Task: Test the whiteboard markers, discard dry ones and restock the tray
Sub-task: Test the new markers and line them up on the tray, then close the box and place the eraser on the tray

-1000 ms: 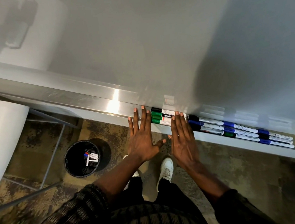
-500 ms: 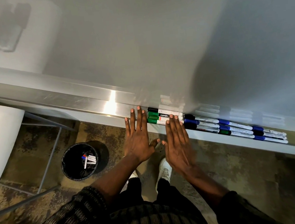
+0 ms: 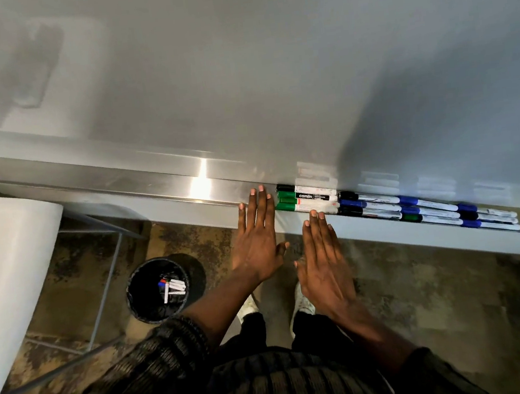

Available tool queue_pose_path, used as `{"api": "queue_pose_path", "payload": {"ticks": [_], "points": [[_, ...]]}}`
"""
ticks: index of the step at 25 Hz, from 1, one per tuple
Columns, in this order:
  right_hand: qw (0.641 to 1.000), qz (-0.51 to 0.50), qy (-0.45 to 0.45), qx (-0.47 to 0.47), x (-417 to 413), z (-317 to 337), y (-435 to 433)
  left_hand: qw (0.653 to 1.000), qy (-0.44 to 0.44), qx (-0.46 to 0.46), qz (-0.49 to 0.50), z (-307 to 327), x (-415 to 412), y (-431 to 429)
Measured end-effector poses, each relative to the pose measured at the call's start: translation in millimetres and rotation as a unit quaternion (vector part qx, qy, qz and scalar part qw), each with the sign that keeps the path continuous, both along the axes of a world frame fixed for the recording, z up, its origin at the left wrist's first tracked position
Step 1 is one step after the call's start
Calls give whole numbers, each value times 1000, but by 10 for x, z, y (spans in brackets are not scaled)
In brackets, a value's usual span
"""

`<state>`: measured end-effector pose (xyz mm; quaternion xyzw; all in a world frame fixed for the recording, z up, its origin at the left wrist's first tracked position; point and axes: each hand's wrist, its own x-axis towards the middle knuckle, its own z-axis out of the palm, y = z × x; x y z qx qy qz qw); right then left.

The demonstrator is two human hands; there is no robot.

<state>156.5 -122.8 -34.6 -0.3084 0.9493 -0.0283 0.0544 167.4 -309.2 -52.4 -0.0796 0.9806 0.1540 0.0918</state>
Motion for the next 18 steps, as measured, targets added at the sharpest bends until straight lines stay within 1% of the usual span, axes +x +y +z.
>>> {"api": "queue_pose_path", "payload": {"ticks": [3,6,9,13,15,18], "points": [[999,-27,-14,17,113,-10,-8,1000,-16,-7,-13,31,6,-24],[999,-22,-9,24,135,12,25,1000,-28,-12,-1,69,-7,32],[1000,-25,-6,9,-62,20,91,999,-29,-8,10,96,-36,91],[998,-30,-15,48,-291,39,176,999,-30,-2,24,81,-20,148],[999,-24,-6,35,-327,57,213,999,-21,-4,26,73,-17,147],[1000,5,13,-13,-276,54,322,999,-23,-8,29,90,22,140]]}}
